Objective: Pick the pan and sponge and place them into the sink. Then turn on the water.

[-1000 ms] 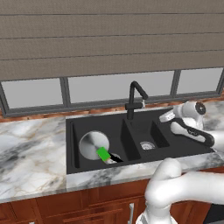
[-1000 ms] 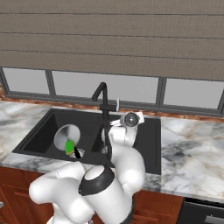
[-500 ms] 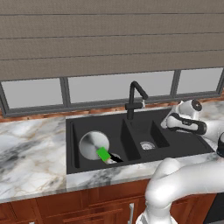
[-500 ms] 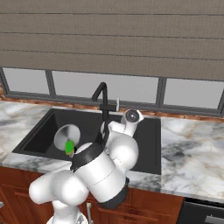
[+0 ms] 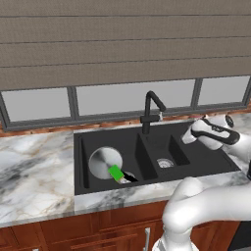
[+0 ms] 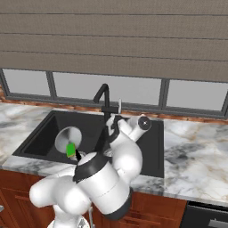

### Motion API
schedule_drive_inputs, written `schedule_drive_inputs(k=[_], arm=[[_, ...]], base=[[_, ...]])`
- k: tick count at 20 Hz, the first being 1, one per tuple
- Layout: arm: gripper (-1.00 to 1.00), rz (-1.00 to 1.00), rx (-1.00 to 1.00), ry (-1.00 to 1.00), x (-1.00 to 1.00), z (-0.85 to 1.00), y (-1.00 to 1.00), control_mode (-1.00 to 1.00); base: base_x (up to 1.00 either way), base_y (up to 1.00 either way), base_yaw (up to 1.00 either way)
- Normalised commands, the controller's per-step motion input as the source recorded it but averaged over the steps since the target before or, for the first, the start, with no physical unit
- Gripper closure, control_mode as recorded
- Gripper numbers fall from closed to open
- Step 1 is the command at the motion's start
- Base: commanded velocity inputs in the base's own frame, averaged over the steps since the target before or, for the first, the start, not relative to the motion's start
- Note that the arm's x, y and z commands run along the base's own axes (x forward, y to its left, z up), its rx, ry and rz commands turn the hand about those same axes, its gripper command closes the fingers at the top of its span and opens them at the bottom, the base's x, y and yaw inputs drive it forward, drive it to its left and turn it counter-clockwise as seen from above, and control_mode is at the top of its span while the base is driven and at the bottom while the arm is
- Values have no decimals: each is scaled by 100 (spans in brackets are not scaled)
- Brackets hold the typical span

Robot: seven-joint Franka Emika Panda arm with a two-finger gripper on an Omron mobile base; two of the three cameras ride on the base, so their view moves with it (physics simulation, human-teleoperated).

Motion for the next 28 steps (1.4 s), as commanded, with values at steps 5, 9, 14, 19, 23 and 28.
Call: schedule_drive_inputs(k=[5, 9, 14, 19, 23, 28], arm=[[-100, 9, 20, 0, 0, 43, -11, -100], [-100, 10, 15, 0, 0, 39, -5, -100], [-100, 11, 9, 0, 3, 18, 0, -100], [-100, 10, 7, 0, 13, 4, 0, -100], [-100, 2, 5, 0, 21, 0, 0, -100], [-100, 0, 4, 0, 19, 0, 0, -100]], base=[[0, 0, 0], [0, 0, 0], [0, 0, 0], [0, 0, 0], [0, 0, 0], [0, 0, 0]])
